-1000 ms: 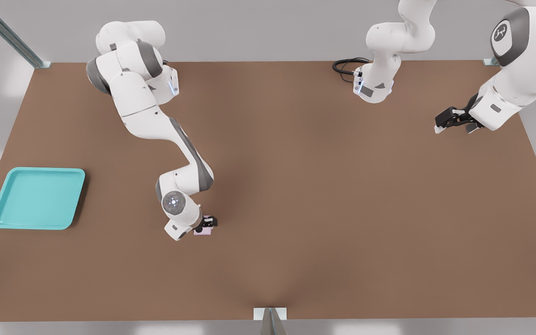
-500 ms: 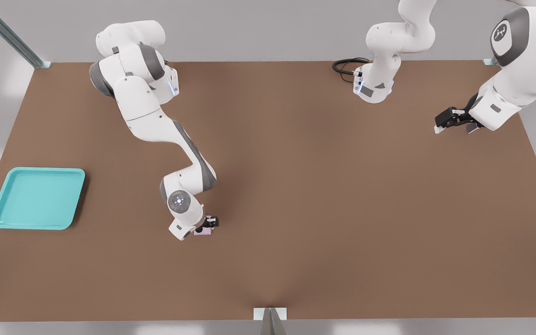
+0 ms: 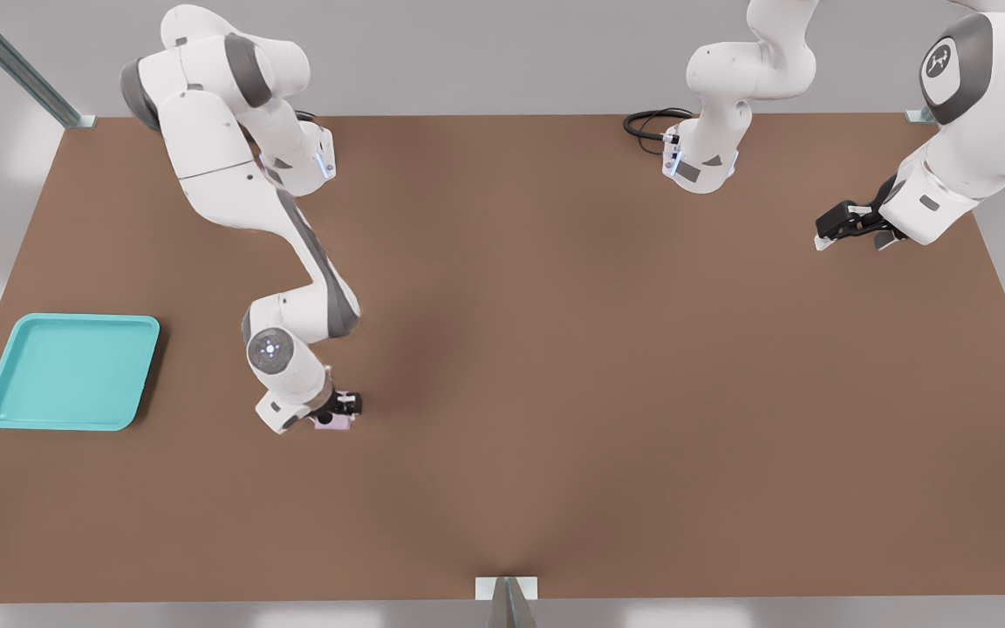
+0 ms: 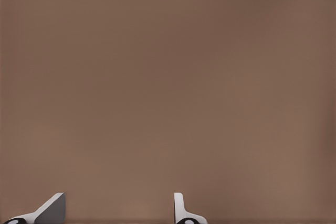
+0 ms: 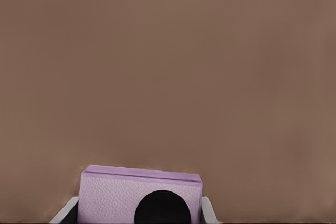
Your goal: Keep left arm still and place phone on the tray with right arm
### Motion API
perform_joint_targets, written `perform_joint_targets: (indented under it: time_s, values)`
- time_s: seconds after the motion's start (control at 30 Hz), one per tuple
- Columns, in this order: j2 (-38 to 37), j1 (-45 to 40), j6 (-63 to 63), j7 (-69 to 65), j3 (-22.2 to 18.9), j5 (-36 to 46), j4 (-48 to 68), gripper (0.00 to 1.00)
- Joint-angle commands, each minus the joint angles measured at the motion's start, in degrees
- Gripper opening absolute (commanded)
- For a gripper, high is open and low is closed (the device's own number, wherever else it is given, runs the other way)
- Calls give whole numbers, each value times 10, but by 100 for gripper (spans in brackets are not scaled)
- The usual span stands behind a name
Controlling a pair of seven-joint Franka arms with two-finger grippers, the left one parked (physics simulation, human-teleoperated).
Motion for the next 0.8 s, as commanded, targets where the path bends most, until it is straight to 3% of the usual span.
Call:
perform_joint_targets:
  time_s: [0.0, 0.07, 0.13, 0.3, 0.43, 0.67, 0.73, 0.77]
  values:
    - [-48, -39, 0, -115, 0, -3, -48, 76]
    - [-82, -109, 0, -198, 8, -3, -86, 76]
    - [-82, -240, -4, -318, 65, -3, -90, 76]
    - [-79, -368, -27, -493, 65, -2, -88, 76]
    - [-50, -447, -25, -588, 65, -3, -80, 76]
    - [-4, -493, -24, -666, 59, -2, -32, 77]
    - [-4, -493, -24, -661, 60, -2, -32, 100]
    - [-4, -493, -24, -657, 63, -1, -31, 100]
